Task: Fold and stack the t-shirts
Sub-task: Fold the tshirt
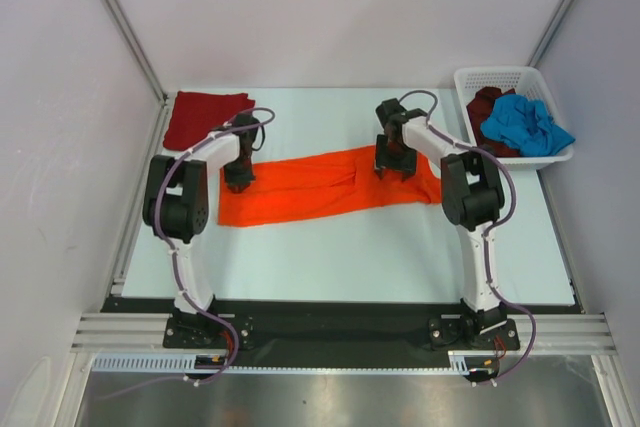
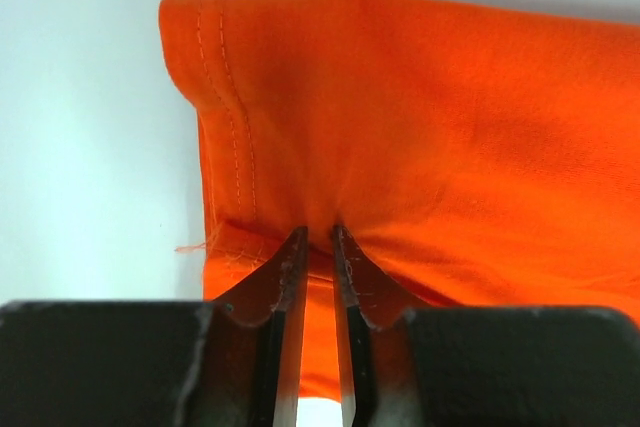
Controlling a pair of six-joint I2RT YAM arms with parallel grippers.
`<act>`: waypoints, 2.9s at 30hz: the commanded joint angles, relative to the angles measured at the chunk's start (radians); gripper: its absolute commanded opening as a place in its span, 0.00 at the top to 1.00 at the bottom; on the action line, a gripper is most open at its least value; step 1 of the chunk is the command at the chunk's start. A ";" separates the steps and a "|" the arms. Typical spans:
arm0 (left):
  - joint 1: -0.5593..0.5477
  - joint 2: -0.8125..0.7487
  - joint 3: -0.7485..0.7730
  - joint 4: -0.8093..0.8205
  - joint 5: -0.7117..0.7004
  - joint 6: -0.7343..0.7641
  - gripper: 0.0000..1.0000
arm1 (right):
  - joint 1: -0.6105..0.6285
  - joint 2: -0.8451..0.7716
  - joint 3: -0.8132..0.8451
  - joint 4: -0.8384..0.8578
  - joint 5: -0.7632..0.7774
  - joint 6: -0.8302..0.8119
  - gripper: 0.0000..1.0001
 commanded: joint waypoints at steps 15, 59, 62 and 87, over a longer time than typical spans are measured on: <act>-0.184 -0.420 -0.530 -0.092 0.255 -0.266 0.78 | 0.006 0.290 0.581 -0.005 -0.134 -0.262 0.32; -0.315 0.452 0.731 0.446 0.649 -0.125 0.83 | 0.123 -0.543 -0.663 0.567 -0.506 0.111 0.94; -0.296 0.484 0.743 0.395 0.655 -0.122 0.84 | 0.152 -0.494 -0.600 0.523 -0.452 0.034 0.92; -0.203 0.440 0.593 0.173 0.473 -0.255 0.95 | 0.145 -0.170 -0.530 0.586 -0.490 0.062 0.94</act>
